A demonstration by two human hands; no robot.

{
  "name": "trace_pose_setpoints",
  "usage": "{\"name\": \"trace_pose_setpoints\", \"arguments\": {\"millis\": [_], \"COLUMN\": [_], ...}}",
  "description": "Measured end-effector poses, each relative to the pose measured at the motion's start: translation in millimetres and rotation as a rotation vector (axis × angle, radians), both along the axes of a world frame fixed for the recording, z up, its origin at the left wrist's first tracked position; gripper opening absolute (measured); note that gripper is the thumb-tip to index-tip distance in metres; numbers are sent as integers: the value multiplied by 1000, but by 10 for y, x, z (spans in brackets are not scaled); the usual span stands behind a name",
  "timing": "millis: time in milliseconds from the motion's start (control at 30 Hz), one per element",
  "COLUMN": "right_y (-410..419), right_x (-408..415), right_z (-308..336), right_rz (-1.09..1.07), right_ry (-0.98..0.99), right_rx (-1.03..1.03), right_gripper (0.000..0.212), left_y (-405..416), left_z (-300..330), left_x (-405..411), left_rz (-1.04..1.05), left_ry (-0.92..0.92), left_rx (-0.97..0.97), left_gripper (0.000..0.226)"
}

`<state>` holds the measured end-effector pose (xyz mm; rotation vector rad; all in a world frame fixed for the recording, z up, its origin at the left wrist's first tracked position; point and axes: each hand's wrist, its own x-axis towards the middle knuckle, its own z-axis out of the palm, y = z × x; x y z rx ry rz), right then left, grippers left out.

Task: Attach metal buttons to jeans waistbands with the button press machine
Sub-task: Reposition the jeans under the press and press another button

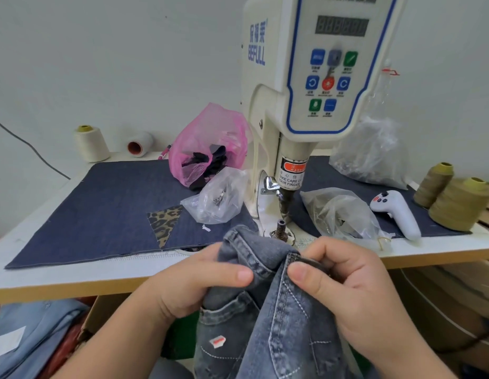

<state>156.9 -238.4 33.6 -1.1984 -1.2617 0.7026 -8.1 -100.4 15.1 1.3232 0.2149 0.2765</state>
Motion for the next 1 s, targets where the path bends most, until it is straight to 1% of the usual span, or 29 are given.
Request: {"name": "trace_pose_setpoints", "arguments": {"millis": [67, 100, 200, 300, 367, 433, 500, 533, 567, 633, 667, 700, 733, 767, 800, 833, 867, 933, 967, 1000], "right_y": [16, 18, -4, -34, -45, -46, -36, -21, -5, 31, 53, 80, 112, 146, 178, 204, 228, 280, 305, 331], "right_x": [12, 16, 23, 10, 5, -34, -96, -124, -143, -168, -193, -213, -236, -265, -295, -326, -337, -328, -317, -313], "right_z": [14, 16, 12, -1, -21, -22, -41, -62, -95, -170, -185, -189, -190, -189, -191, -185, -173, -148, -117, -72], "right_rz": [37, 56, 57, 72, 51, 16, -31, -64, -94, -115, -86, -29, 55, 143, 183, 154, 102, -9, -55, -102], "right_ry": [96, 121, 74, 47, -85, -226, -363, -428, -463, -474, -441, -383, -297, -232, -228, -255, -268, -227, -191, -159], "right_rx": [-41, -58, -71, -111, -138, -149, -128, -125, -146, -256, -337, -396, -415, -387, -343, -312, -282, -187, -128, -74], "right_gripper": [33, 29, 24, 17, 17, 19, 21, 26, 36, 71, 89, 101, 101, 86, 63, 43, 30, 19, 17, 13], "left_y": [74, 104, 163, 167, 133, 84, 36, 23, 3, -6, -5, -5, -6, 12, 55, 110, 155, 234, 257, 220], "left_z": [19, 33, 101, 147, 159, 177, 181, 187, 209, 253, 268, 297, 326, 340, 354, 384, 440, 491, 448, 396], "left_x": [-50, -70, -118, -170, -184, -162, -137, -128, -119, -141, -165, -183, -194, -206, -222, -235, -259, -335, -377, -438], "left_rz": [129, 180, 304, 353, 349, 302, 259, 241, 217, 159, 112, 32, -68, -143, -139, -95, -34, 131, 283, 511], "left_ry": [6, 15, 42, 1, -57, -89, -76, -65, -65, -88, -93, -98, -105, -87, -35, 30, 114, 289, 416, 541], "left_rx": [19, 30, 18, -103, -235, -344, -388, -393, -397, -411, -412, -414, -404, -342, -221, -85, 55, 377, 583, 776], "left_gripper": [47, 41, 40, 42, 40, 39, 49, 54, 58, 58, 57, 55, 53, 50, 48, 45, 43, 44, 54, 66]}}
